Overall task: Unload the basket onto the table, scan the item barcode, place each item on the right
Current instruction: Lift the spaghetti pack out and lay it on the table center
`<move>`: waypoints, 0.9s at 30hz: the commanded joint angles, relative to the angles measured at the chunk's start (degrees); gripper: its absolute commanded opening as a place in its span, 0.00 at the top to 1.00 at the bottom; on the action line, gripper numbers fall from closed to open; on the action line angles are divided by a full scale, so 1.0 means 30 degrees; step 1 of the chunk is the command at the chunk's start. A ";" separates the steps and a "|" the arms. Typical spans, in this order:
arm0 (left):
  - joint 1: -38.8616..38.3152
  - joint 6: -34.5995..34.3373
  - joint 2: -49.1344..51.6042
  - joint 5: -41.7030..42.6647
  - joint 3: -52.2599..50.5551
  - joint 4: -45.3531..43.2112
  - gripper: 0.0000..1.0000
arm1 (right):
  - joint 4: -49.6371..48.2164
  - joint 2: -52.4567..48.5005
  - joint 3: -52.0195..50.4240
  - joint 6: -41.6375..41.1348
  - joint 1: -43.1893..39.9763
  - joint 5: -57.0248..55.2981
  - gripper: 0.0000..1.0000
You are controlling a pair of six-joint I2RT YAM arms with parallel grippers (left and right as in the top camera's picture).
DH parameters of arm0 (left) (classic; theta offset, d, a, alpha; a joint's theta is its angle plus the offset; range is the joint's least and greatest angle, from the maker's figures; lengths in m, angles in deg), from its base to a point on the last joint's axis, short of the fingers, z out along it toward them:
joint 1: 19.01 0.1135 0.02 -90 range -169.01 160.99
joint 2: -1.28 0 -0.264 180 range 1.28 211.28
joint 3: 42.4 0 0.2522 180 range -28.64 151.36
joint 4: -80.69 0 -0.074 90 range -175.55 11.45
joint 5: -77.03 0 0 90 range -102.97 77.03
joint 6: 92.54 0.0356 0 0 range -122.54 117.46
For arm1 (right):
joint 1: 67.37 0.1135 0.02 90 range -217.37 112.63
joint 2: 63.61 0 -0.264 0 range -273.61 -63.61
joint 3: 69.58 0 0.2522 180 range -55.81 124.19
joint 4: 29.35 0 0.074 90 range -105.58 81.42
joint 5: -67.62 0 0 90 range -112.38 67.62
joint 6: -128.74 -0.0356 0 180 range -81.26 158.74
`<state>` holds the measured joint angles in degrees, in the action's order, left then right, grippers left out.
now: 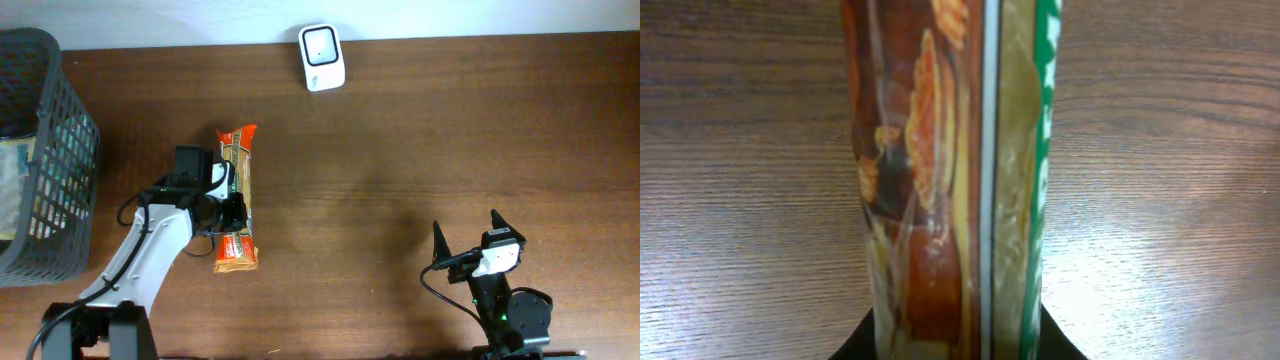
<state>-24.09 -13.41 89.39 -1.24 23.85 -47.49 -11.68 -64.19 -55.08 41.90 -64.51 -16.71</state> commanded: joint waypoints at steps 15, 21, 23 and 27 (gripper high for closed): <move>-0.2783 -0.3432 0.0736 0.1508 0.0262 -0.1763 1.00 | 0.0066 0.0124 -0.0138 -0.0146 -0.0087 0.0044 0.01; -0.5107 -0.5515 0.1056 0.0503 0.0262 -0.2404 0.78 | 0.0066 0.0124 -0.0138 -0.0146 -0.0087 0.0044 0.01; -0.5122 -0.5406 0.1042 0.0503 0.0364 -0.2659 0.01 | 0.0066 0.0124 -0.0138 -0.0146 -0.0087 0.0044 0.01; -0.4284 -0.1501 -0.0517 0.0284 0.6674 0.1384 0.01 | 0.0066 0.0124 -0.0138 -0.0146 -0.0087 0.0044 0.01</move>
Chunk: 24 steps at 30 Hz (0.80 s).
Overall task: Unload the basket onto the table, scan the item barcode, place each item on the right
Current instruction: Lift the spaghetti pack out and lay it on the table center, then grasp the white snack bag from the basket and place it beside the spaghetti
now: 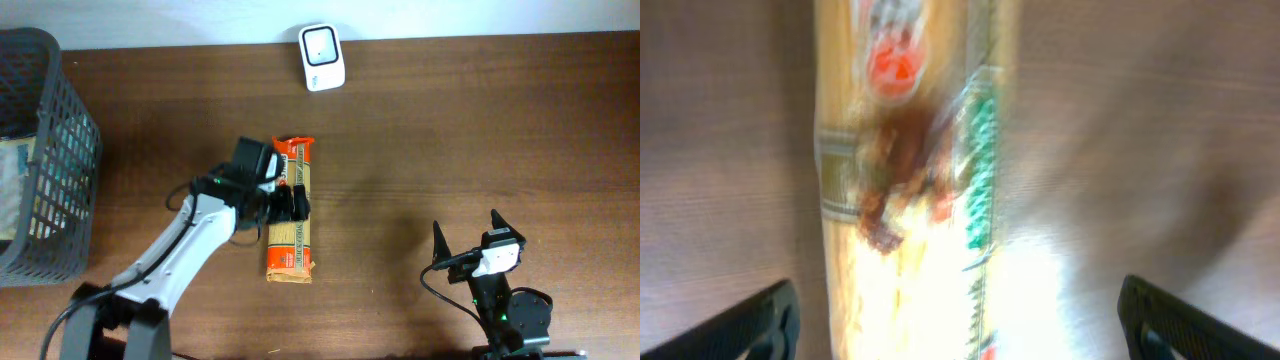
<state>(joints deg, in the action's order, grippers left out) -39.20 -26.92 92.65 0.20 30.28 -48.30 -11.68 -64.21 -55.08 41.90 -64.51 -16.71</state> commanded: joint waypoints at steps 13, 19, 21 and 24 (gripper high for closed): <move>2.0057 0.6207 -0.3118 -0.7118 1.2699 0.4466 0.01 | 0.0066 0.0131 -0.0138 -0.0146 -0.0087 0.0044 0.01; 2.1216 1.2415 0.2368 -0.6521 1.2699 0.4517 0.00 | 0.0066 0.0131 -0.0138 -0.0146 -0.0087 0.0044 0.01; 2.1223 1.4214 0.4051 -0.6528 1.2699 0.4007 0.01 | 0.0066 0.0131 -0.0138 -0.0146 -0.0087 0.0044 0.01; 2.1216 1.5540 0.6892 -0.6455 1.2699 0.3198 0.05 | 0.0066 0.0131 -0.0138 -0.0146 -0.0087 0.0044 0.01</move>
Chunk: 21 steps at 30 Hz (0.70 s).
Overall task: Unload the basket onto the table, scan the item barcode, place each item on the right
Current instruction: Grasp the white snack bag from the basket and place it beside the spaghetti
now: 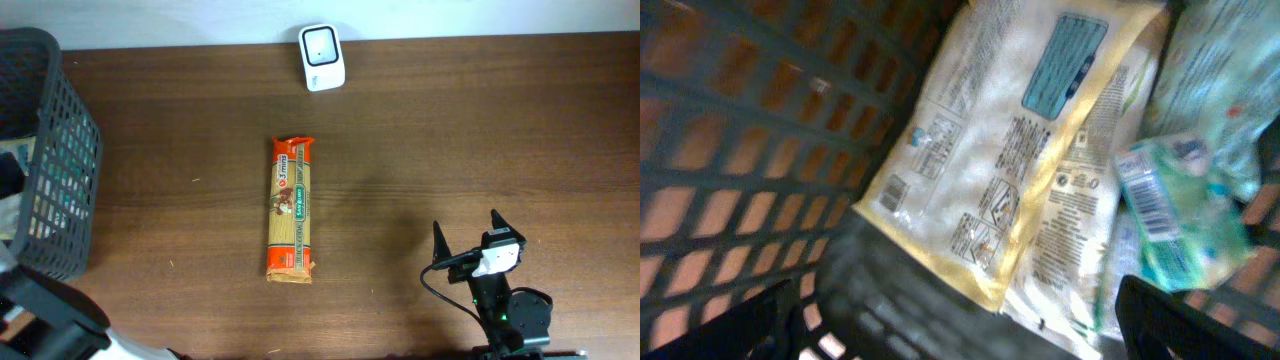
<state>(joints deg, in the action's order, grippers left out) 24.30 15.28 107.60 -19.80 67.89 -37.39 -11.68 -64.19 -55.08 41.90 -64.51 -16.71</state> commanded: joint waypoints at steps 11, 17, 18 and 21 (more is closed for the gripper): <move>0.0211 0.4728 0.7410 -0.0153 0.0153 -0.4262 0.16 | 0.0066 0.0124 -0.0138 -0.0146 -0.0087 0.0044 0.01; 0.0211 0.4728 0.8845 -0.0204 0.0124 -0.4444 0.85 | 0.0066 0.0124 -0.0138 -0.0146 -0.0087 0.0044 0.01; 0.0211 0.4721 0.8845 -0.0714 0.0124 -0.4459 1.00 | 0.0066 0.0124 -0.0138 -0.0146 -0.0087 0.0044 0.01; -0.0153 0.3978 0.7373 -0.2674 0.0131 -0.4116 1.00 | 0.0066 0.0124 -0.0138 -0.0146 -0.0087 0.0044 0.01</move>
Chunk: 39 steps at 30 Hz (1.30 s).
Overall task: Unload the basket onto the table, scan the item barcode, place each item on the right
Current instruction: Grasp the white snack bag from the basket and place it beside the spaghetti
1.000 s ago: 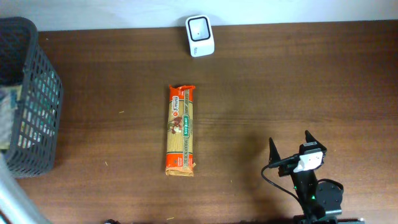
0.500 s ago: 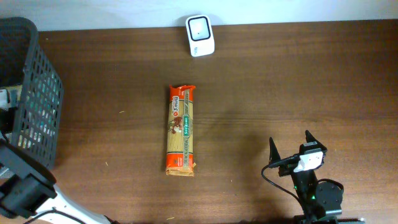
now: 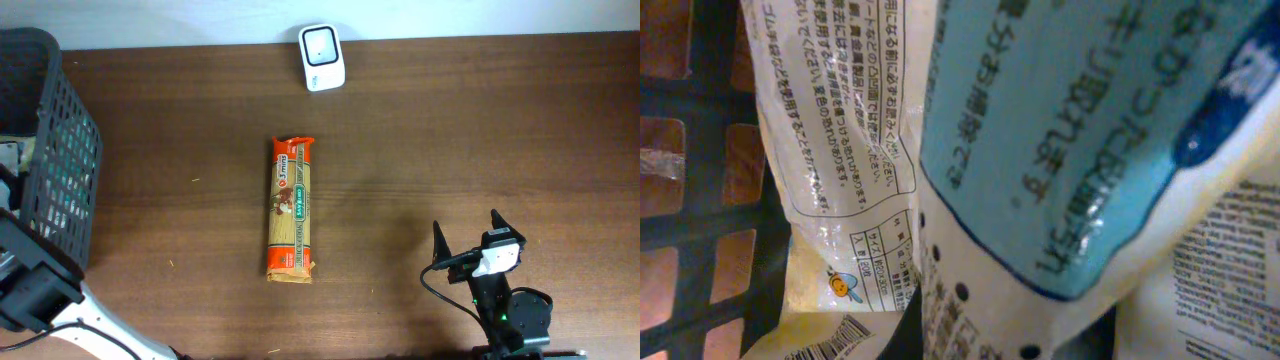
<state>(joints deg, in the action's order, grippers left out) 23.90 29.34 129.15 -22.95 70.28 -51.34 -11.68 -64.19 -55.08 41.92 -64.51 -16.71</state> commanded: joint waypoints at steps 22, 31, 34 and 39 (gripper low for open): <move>-1.4710 -1.3049 -1.6232 0.8859 -0.9566 0.6258 1.00 | 0.0066 0.0124 -0.0138 -0.0153 -0.0087 0.0044 0.01; -1.6983 -1.6415 -1.5926 0.7956 -1.8090 -0.2266 1.00 | 0.0066 0.0124 -0.0138 -0.0153 -0.0087 0.0044 0.01; -1.8010 -1.6407 -1.5205 0.7919 -1.8098 -0.3592 0.01 | 0.0066 0.0124 -0.0138 -0.0153 -0.0087 0.0044 0.01; -1.7945 -1.6385 -1.5555 0.7628 -1.5846 -0.2528 0.01 | 0.0066 0.0124 -0.0138 -0.0153 -0.0087 0.0044 0.01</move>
<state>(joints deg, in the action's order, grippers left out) -29.93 -19.73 83.36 0.64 16.62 -61.94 -11.68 -64.19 -55.08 41.87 -64.51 -16.71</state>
